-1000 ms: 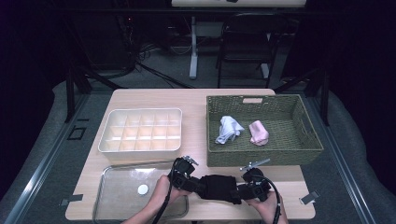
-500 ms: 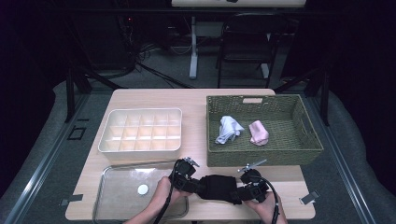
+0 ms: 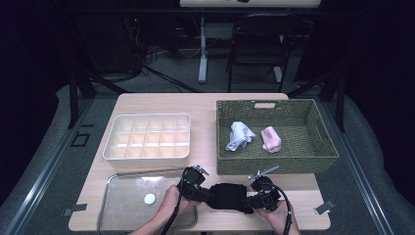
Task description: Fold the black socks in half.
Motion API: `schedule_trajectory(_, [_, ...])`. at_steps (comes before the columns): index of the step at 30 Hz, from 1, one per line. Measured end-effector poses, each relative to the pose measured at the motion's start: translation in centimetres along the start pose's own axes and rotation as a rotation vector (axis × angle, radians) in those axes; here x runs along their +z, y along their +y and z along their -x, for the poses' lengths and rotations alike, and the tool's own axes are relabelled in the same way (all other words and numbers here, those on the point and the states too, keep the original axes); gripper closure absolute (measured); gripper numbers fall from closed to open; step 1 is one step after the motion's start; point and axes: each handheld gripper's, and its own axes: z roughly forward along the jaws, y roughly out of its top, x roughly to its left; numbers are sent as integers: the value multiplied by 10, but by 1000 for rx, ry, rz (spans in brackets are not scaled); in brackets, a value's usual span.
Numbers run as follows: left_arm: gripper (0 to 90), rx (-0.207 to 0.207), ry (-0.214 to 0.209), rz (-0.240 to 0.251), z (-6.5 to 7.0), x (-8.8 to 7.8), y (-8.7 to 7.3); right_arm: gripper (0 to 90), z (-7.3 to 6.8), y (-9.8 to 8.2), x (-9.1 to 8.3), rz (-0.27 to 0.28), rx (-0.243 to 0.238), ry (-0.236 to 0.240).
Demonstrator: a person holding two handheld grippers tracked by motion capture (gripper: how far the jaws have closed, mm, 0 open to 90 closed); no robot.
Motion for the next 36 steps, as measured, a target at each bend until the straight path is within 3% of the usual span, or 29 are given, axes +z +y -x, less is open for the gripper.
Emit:
schedule_trajectory(4, [713, -7, -8, 2, -2, 0, 0, 791, -3, 0, -3, 19, -2, 1])
schedule_trajectory(6, [713, -10, -11, 3, -2, 0, -1, 792, -3, 2, -7, 7, -32, -1])
schedule_trajectory(10, [716, -9, -10, 5, -2, 0, 0, 795, -5, 3, -12, 43, -33, 14])
schedule_trajectory(21, [721, -11, -11, 7, -2, 0, -1, 806, -23, 6, -21, 93, -92, 20])
schedule_trajectory(29, [719, -5, -9, 6, -2, 0, 0, 807, -37, 11, -14, 116, -168, 33])
schedule_trajectory(36, [719, -6, -9, 8, -1, 0, 0, 806, -45, 14, -9, 116, -200, 32])
